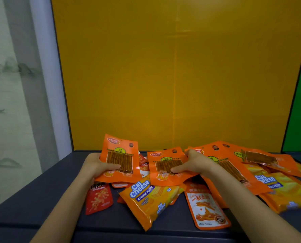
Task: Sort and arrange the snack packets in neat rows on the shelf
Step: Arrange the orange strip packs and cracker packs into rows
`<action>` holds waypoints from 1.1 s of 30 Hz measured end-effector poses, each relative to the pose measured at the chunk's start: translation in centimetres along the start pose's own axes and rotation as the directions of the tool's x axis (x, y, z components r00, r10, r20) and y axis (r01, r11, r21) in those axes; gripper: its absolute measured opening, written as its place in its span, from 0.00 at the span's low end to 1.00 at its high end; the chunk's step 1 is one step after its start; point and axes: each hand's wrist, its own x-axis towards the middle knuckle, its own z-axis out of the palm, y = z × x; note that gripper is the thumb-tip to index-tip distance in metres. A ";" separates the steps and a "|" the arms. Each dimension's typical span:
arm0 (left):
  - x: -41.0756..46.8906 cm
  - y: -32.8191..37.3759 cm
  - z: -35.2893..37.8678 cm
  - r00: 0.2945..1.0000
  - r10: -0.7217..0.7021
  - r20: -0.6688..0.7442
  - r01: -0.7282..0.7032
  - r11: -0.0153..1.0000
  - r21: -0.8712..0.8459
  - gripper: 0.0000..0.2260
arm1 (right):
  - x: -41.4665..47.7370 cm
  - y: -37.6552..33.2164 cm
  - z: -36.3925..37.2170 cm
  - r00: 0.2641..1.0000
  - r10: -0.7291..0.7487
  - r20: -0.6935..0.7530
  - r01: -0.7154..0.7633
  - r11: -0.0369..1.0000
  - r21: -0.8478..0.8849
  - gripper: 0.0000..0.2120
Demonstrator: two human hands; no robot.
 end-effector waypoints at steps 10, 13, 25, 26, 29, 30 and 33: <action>-1.0 1.4 -1.8 0.989 0.137 -0.049 -0.145 0.913 -0.380 0.15 | -1.3 0.1 0.7 0.986 -0.072 -0.152 0.139 0.855 0.499 0.24; -1.6 2.7 -2.1 0.979 0.190 -0.074 -0.203 0.878 -0.434 0.19 | -2.7 0.7 -0.1 0.961 -0.103 -0.256 0.245 0.750 0.614 0.22; -8.1 10.7 6.8 0.935 0.277 0.220 -0.125 0.840 -0.527 0.04 | -12.1 11.0 -8.0 0.885 -0.021 -0.465 0.363 0.657 0.661 0.20; -9.1 11.3 8.3 0.928 0.284 0.241 -0.118 0.838 -0.533 0.04 | -13.1 12.6 -8.9 0.885 0.003 -0.466 0.343 0.671 0.657 0.20; -12.3 12.7 13.0 0.914 0.281 0.294 -0.084 0.837 -0.540 0.05 | -16.0 17.3 -11.5 0.872 0.081 -0.483 0.298 0.694 0.656 0.21; -13.4 13.2 14.7 0.909 0.274 0.313 -0.065 0.837 -0.544 0.05 | -17.1 18.9 -12.4 0.865 0.104 -0.490 0.290 0.694 0.659 0.20; -17.0 14.6 20.0 0.897 0.261 0.358 -0.027 0.838 -0.545 0.04 | -20.5 23.6 -15.4 0.851 0.155 -0.502 0.264 0.699 0.664 0.19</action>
